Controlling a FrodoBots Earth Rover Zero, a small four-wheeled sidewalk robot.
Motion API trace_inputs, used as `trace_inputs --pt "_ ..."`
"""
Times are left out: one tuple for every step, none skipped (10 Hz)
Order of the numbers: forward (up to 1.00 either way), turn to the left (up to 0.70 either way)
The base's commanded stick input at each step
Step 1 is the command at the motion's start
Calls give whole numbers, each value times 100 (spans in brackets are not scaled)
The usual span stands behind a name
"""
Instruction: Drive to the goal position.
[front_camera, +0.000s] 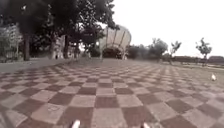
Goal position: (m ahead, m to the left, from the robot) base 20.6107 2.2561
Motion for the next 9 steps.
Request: trace_inputs --pt "70 3" --pt "70 0" --pt "70 0" --pt "70 0" --pt "70 0" --pt "70 0" --pt "70 0" --pt "70 0" --pt "70 0"
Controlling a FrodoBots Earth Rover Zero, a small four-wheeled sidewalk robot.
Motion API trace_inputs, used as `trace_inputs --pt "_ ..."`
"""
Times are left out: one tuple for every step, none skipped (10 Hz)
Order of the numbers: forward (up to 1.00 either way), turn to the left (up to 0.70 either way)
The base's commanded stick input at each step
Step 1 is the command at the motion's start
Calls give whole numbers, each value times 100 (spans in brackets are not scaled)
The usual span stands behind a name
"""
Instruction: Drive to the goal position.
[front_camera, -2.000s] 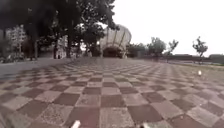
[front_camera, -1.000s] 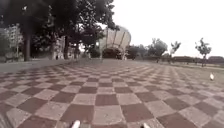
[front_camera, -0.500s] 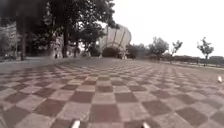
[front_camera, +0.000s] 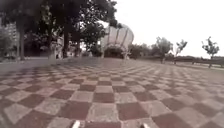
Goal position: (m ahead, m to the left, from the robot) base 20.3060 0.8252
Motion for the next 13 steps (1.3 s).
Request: trace_inputs --pt "70 2" --pt "70 2" --pt "70 2" --pt "70 2" --pt "70 1" --pt "70 0" --pt "70 2" --pt "70 1" --pt "70 0" --pt "70 0" --pt "70 0" --pt "70 0" --pt "70 0"
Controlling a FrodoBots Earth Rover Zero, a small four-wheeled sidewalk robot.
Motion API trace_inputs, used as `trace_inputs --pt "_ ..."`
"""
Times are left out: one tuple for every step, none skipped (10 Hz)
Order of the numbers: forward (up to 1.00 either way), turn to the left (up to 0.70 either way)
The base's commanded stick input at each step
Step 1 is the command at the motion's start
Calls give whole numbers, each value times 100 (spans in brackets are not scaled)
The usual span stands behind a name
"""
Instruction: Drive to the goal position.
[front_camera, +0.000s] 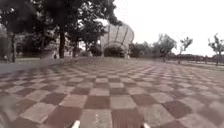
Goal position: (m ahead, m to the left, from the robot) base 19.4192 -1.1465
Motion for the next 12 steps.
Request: trace_inputs --pt "70 0" --pt "70 0" --pt "70 0" --pt "70 0" --pt "70 0" --pt "70 0" --pt "70 0" --pt "70 0" --pt "70 0" --pt "70 0" --pt "70 0" --pt "70 0"
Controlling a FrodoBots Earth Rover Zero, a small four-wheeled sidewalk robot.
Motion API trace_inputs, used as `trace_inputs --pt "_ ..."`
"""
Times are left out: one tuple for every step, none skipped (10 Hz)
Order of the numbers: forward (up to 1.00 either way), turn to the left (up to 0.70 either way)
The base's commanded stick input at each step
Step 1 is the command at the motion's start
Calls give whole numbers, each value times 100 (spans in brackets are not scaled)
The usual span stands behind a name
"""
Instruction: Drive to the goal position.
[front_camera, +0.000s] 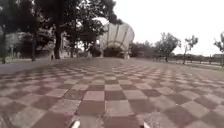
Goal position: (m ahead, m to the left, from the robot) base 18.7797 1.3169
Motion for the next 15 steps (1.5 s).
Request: trace_inputs --pt "70 0" --pt "70 0" --pt "70 0" --pt "70 0" --pt "70 0" --pt "70 0" --pt "70 0" --pt "70 0" --pt "70 0" --pt "70 0" --pt "70 0" --pt "70 0" --pt "70 0" --pt "70 0" --pt "70 0"
